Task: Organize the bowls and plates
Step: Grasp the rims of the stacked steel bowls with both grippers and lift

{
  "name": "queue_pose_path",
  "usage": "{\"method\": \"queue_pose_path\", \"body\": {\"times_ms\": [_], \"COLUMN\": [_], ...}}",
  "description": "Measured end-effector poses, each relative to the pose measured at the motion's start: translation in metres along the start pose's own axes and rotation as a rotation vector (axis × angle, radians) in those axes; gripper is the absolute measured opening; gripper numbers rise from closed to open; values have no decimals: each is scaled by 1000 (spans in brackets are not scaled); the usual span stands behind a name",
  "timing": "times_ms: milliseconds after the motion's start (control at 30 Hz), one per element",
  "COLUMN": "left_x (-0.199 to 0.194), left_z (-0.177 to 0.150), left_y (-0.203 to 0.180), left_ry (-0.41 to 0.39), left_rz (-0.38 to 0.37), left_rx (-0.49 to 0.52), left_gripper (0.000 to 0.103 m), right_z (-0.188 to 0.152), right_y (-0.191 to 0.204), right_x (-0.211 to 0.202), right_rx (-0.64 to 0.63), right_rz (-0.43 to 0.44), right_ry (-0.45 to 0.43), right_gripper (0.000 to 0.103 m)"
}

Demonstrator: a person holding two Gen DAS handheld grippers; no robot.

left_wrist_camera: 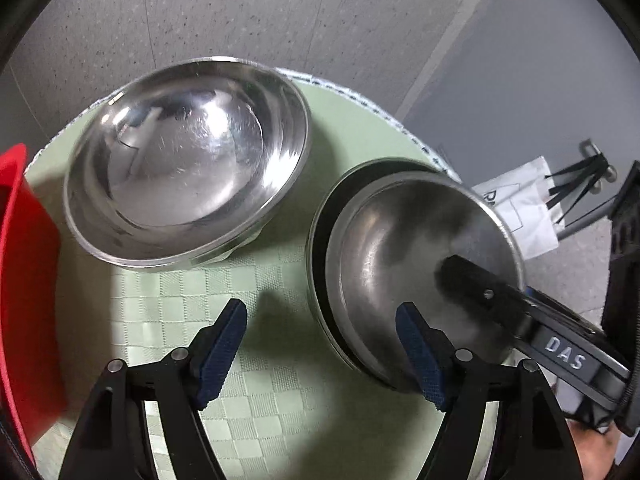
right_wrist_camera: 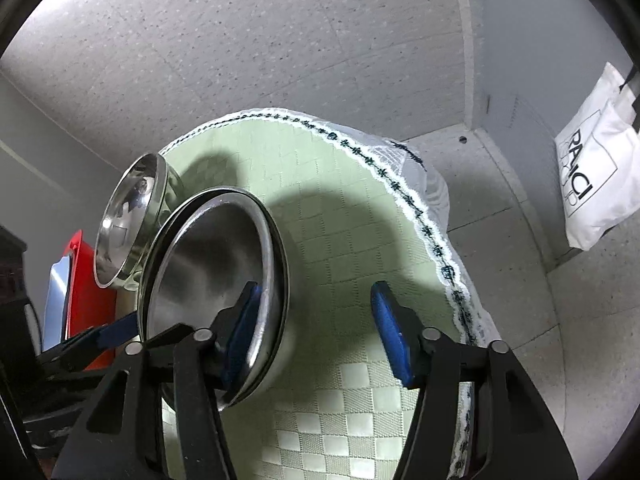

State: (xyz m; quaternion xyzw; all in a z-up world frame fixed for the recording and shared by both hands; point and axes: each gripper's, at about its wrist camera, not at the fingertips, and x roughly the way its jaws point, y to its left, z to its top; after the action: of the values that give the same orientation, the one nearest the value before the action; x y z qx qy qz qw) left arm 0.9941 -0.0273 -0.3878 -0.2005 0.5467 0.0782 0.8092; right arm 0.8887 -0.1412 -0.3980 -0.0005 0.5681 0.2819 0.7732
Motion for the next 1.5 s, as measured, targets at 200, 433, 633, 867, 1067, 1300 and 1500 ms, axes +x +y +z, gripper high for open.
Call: {"method": "queue_pose_path", "body": {"times_ms": [200, 433, 633, 867, 1067, 1300, 1500], "left_x": [18, 21, 6, -44, -76, -66, -45], "left_z": [7, 8, 8, 20, 47, 74, 98], "left_y": [-1, -8, -2, 2, 36, 67, 73], "left_ry": [11, -2, 0, -70, -133, -100, -61], "left_rz": [-17, -68, -112, -133, -89, -9, 40], "left_rx": [8, 62, 43, 71, 40, 12, 32], "left_gripper": [70, 43, 42, 42, 41, 41, 40], "right_z": [-1, -5, -11, -1, 22, 42, 44], "right_y": [6, 15, 23, 55, 99, 136, 147], "right_x": [5, -1, -24, -66, -59, -9, 16], "right_rx": [-14, -19, -29, -70, -122, -135, -148], "right_rz": [69, 66, 72, 79, 113, 99, 37], "right_ry": [-2, -11, -34, -108, -130, -66, -36], "right_gripper": [24, 21, 20, 20, 20, 21, 20]}}
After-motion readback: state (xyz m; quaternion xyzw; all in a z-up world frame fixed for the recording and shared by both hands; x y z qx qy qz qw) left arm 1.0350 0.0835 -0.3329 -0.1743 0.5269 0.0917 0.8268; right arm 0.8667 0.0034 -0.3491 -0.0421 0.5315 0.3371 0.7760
